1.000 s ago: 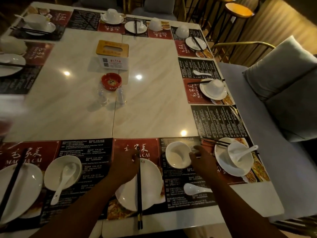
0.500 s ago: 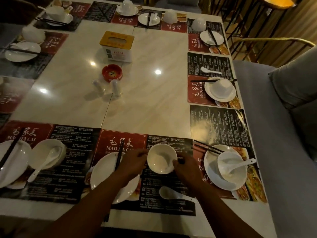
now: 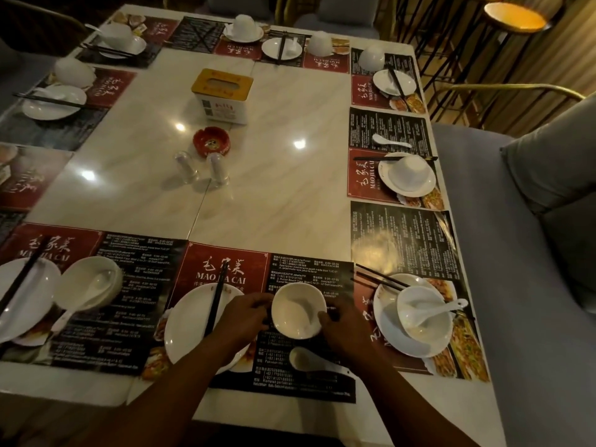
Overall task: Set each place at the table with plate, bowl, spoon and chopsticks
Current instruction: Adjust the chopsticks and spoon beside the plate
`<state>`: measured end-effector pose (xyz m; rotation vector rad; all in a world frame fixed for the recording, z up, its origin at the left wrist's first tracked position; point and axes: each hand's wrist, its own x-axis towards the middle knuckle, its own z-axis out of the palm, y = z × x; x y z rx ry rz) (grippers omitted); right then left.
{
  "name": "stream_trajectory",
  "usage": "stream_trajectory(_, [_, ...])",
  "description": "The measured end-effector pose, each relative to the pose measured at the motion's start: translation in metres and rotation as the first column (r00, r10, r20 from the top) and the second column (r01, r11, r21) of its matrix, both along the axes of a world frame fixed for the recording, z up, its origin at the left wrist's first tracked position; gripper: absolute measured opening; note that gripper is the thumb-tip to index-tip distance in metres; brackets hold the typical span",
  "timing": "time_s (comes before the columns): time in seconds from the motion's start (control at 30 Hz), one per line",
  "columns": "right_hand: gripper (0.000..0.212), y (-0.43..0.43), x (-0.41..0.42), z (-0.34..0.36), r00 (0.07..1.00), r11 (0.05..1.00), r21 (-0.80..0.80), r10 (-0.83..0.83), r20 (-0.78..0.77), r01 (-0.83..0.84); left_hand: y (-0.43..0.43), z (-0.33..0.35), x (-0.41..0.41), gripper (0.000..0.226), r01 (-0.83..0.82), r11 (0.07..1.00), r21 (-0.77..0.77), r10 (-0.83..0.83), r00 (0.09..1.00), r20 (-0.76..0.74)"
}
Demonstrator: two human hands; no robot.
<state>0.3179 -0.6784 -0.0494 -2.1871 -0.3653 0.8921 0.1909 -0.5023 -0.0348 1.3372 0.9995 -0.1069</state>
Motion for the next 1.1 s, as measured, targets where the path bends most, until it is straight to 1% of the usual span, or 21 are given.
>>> stream_trajectory(0.17, [0.033, 0.006, -0.005, 0.000, 0.999, 0.999, -0.024, -0.035, 0.001, 0.035, 0.006, -0.001, 0.000, 0.046, 0.027, 1.000, 0.006, -0.027, 1.000, 0.000])
stream_trajectory(0.47, [0.032, 0.012, -0.013, 0.000, 0.997, 0.998, -0.023, -0.063, 0.040, 0.064, 0.015, -0.001, -0.001, 0.045, 0.100, 0.995, -0.004, -0.100, 0.995, 0.011])
stream_trajectory(0.67, [0.025, 0.013, -0.014, 0.003, 0.997, 0.997, -0.010, -0.071, 0.026, 0.072, 0.021, -0.002, -0.006, 0.047, 0.164, 0.986, 0.009, -0.164, 0.986, 0.034])
stream_trajectory(0.73, [0.023, 0.003, -0.013, -0.002, 0.996, 0.995, -0.096, -0.002, 0.091, 0.010, 0.022, -0.005, -0.007, 0.047, 0.179, 0.984, 0.011, -0.179, 0.983, 0.035])
stream_trajectory(0.77, [0.022, -0.005, -0.014, -0.004, 0.989, 0.984, -0.171, 0.079, 0.123, -0.057, 0.023, -0.006, -0.008, 0.047, 0.184, 0.983, 0.013, -0.184, 0.982, 0.036])
stream_trajectory(0.8, [0.027, -0.013, -0.017, -0.005, 0.971, 0.954, -0.263, 0.188, 0.146, -0.146, 0.023, -0.007, -0.008, 0.047, 0.185, 0.983, 0.014, -0.186, 0.982, 0.039])
stream_trajectory(0.87, [0.054, -0.031, -0.025, -0.014, 0.892, 0.841, -0.439, 0.422, 0.164, -0.317, 0.024, -0.008, -0.007, 0.046, 0.193, 0.981, 0.023, -0.194, 0.980, 0.045])
stream_trajectory(0.9, [0.064, -0.040, -0.029, -0.020, 0.851, 0.791, -0.495, 0.495, 0.172, -0.360, 0.025, -0.009, -0.007, 0.045, 0.198, 0.980, 0.029, -0.199, 0.979, 0.047])
stream_trajectory(0.93, [0.068, -0.048, -0.034, -0.029, 0.818, 0.754, -0.535, 0.545, 0.183, -0.382, 0.026, -0.010, -0.008, 0.044, 0.199, 0.979, 0.035, -0.200, 0.979, 0.047])
stream_trajectory(1.0, [0.065, -0.059, -0.042, -0.040, 0.775, 0.717, -0.580, 0.593, 0.216, -0.386, 0.028, -0.012, -0.008, 0.041, 0.194, 0.980, 0.050, -0.197, 0.979, 0.045])
stream_trajectory(1.07, [0.057, -0.064, -0.045, -0.040, 0.766, 0.715, -0.590, 0.598, 0.238, -0.375, 0.029, -0.013, -0.008, 0.038, 0.174, 0.983, 0.066, -0.176, 0.984, 0.036])
stream_trajectory(1.1, [0.049, -0.065, -0.046, -0.033, 0.776, 0.728, -0.571, 0.587, 0.231, -0.380, 0.030, -0.013, -0.008, 0.038, 0.160, 0.984, 0.074, -0.162, 0.986, 0.030])
